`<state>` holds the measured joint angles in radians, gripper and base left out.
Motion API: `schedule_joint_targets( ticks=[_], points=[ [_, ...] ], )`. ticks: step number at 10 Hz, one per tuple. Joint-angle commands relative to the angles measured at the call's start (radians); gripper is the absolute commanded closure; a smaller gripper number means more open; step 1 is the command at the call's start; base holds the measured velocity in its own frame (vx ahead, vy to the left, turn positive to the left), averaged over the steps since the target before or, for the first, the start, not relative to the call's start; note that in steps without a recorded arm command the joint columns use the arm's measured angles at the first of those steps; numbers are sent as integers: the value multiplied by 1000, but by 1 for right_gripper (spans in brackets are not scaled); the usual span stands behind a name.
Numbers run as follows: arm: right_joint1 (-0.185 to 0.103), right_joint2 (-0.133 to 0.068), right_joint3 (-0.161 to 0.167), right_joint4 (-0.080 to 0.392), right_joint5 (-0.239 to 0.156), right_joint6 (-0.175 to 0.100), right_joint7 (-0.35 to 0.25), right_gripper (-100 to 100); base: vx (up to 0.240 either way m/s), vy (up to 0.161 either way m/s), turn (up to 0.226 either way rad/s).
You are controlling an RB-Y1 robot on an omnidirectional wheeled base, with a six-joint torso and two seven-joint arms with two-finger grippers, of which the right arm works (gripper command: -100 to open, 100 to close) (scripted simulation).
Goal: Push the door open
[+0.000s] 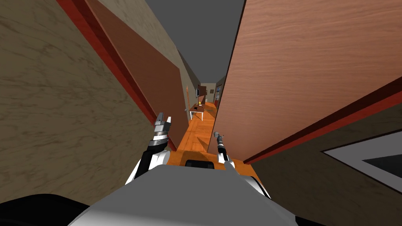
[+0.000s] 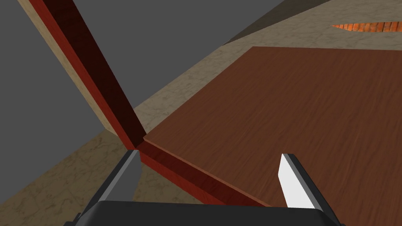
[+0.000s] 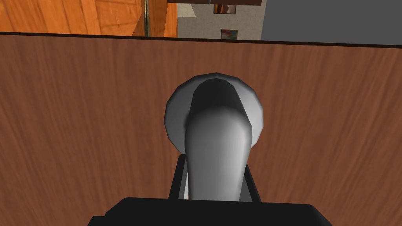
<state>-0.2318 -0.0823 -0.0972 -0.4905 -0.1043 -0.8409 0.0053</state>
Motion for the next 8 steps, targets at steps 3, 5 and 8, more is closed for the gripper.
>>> schedule_joint_targets(
  ticks=[3, 5, 8],
  points=[
    [-8, -16, -34, 1, -21, -7, 12, 100, 182, 36, -34],
    [-6, -22, -53, 2, -33, -8, 18, 100, 206, 33, -48],
    [-5, -25, -62, 17, -39, -8, 22, 100, 124, 37, -30]
  ],
)
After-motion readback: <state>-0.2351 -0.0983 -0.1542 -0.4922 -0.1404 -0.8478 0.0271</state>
